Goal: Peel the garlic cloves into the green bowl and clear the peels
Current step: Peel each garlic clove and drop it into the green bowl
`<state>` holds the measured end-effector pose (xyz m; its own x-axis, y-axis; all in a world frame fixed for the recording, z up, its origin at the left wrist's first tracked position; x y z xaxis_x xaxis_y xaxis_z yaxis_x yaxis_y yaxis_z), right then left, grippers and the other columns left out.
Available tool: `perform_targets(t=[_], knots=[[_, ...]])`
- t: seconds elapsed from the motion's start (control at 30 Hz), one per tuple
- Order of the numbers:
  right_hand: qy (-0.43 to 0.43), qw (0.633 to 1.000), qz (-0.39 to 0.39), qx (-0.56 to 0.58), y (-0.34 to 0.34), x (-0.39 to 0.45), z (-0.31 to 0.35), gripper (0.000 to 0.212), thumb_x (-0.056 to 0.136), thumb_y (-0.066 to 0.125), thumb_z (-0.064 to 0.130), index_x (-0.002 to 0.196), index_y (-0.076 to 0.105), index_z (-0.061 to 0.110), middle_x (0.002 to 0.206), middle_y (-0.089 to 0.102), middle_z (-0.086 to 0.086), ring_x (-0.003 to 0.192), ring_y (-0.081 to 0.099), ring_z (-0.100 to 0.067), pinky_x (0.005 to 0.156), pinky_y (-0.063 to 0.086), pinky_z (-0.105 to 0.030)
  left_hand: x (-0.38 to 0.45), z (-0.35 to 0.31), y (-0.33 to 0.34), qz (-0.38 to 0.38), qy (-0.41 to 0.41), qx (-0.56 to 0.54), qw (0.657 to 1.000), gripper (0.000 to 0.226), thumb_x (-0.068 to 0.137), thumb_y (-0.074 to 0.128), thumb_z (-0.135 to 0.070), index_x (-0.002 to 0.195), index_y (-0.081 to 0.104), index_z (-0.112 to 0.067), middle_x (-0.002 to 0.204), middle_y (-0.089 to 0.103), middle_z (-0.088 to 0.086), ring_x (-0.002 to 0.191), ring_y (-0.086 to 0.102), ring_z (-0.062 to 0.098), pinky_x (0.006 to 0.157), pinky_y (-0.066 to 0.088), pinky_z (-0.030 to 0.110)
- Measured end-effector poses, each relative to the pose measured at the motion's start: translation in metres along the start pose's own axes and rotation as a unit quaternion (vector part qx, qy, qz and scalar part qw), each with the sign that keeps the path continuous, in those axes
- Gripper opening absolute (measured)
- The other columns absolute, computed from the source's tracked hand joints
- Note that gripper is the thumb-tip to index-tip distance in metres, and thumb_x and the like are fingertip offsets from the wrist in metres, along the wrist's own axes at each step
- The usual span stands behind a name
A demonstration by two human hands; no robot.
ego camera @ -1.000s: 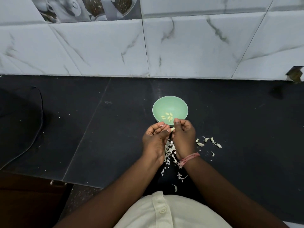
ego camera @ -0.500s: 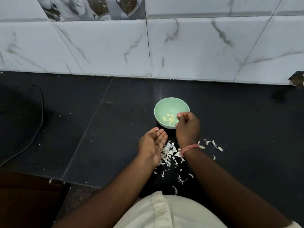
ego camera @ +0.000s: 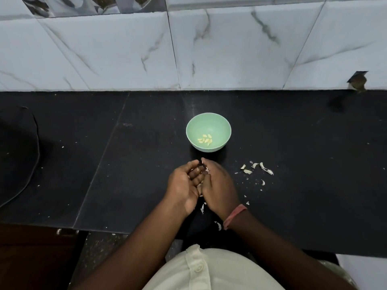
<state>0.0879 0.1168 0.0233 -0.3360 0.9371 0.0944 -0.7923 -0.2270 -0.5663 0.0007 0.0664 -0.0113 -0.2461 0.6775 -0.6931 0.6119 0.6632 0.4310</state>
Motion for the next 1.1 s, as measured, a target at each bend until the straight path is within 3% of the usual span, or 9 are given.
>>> perform_targets(t=[0.07,0.17,0.27,0.43,0.53,0.67,0.83,0.97,1.1], knots=[[-0.014,0.998,0.023,0.05,0.007,-0.009,0.012,0.055,0.09,0.036,0.013,0.143,0.053,0.011,0.142,0.058,-0.004,0.131,0.052,-0.014,0.113,0.035,-0.022,-0.002,0.009,0.007,0.017,-0.027,0.016,0.999,0.03,0.104,0.045,-0.03,0.095,0.067,-0.012,0.09,0.067,0.008,0.081,0.066,0.02,0.083,0.054,0.034],[0.021,0.998,0.055,0.011,0.021,-0.012,-0.003,0.066,0.093,0.02,0.037,0.152,0.041,0.014,0.157,0.042,-0.005,0.148,0.032,-0.018,0.124,0.017,-0.031,-0.006,0.025,0.022,0.069,-0.061,0.021,0.996,0.035,0.104,0.045,-0.034,0.11,0.069,-0.01,0.112,0.072,0.011,0.106,0.068,0.023,0.107,0.046,0.037],[0.074,0.99,0.054,-0.103,0.007,-0.007,-0.036,0.084,0.084,0.004,0.052,0.154,0.036,0.017,0.161,0.034,-0.004,0.153,0.019,-0.022,0.124,0.005,-0.042,-0.014,0.03,0.025,0.097,-0.069,0.052,0.991,0.033,0.102,0.044,-0.022,0.116,0.069,-0.005,0.104,0.074,0.01,0.093,0.072,0.019,0.091,0.054,0.031],[0.132,0.974,-0.084,-0.164,-0.068,-0.001,-0.074,0.033,0.097,0.05,0.037,0.127,0.06,0.026,0.133,0.054,-0.003,0.128,0.042,-0.029,0.108,0.029,-0.048,-0.006,0.028,0.008,0.04,-0.042,0.048,0.997,0.026,0.103,0.046,-0.014,0.119,0.066,-0.008,0.113,0.075,0.011,0.103,0.072,0.024,0.098,0.053,0.04],[0.195,0.957,-0.129,-0.171,-0.106,-0.005,-0.102,0.014,0.097,0.057,0.03,0.107,0.066,0.028,0.121,0.061,0.0,0.119,0.047,-0.029,0.1,0.033,-0.044,0.0,0.032,0.005,0.012,-0.033,0.046,0.998,0.023,0.1,0.054,-0.006,0.119,0.065,-0.009,0.112,0.075,0.008,0.104,0.072,0.022,0.088,0.057,0.036],[0.238,0.942,-0.145,-0.187,-0.136,-0.006,-0.13,0.013,0.096,0.056,0.025,0.1,0.068,0.028,0.115,0.066,0.002,0.116,0.05,-0.029,0.099,0.032,-0.043,0.006,0.045,0.008,-0.019,-0.04,0.073,0.996,0.028,0.101,0.046,0.001,0.116,0.066,-0.012,0.107,0.074,0.004,0.094,0.071,0.017,0.074,0.055,0.029],[0.222,0.952,-0.097,-0.188,-0.147,0.002,-0.149,0.016,0.093,0.059,0.024,0.102,0.073,0.025,0.111,0.069,-0.001,0.11,0.057,-0.03,0.097,0.039,-0.038,0.012,0.056,0.023,-0.028,-0.043,0.075,0.996,0.031,0.101,0.041,-0.003,0.117,0.066,-0.012,0.104,0.072,0.002,0.089,0.067,0.015,0.074,0.053,0.027],[0.181,0.966,-0.063,-0.172,-0.135,0.005,-0.154,0.014,0.088,0.064,0.017,0.09,0.078,0.018,0.093,0.072,-0.008,0.091,0.066,-0.028,0.083,0.047,-0.032,0.012,0.066,0.039,-0.025,-0.047,0.086,0.995,0.03,0.101,0.041,-0.005,0.113,0.067,-0.014,0.098,0.07,0.0,0.083,0.065,0.013,0.071,0.051,0.026],[0.189,0.967,-0.055,-0.163,-0.137,0.01,-0.164,0.016,0.09,0.062,0.009,0.09,0.077,0.014,0.1,0.071,-0.01,0.092,0.065,-0.027,0.082,0.047,-0.03,0.01,0.072,0.043,-0.025,-0.046,0.103,0.993,0.028,0.101,0.042,-0.007,0.109,0.068,-0.015,0.095,0.07,-0.002,0.08,0.064,0.011,0.07,0.051,0.025]])
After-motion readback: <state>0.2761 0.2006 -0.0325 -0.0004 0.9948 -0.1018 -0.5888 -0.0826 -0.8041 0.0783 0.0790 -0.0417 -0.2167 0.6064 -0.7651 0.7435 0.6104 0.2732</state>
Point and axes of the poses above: each hand's wrist, its own x-axis towards the middle knuckle, its own y-axis out of the palm, z = x × y, the point moved 10 cm from there along x, towards the middle knuckle
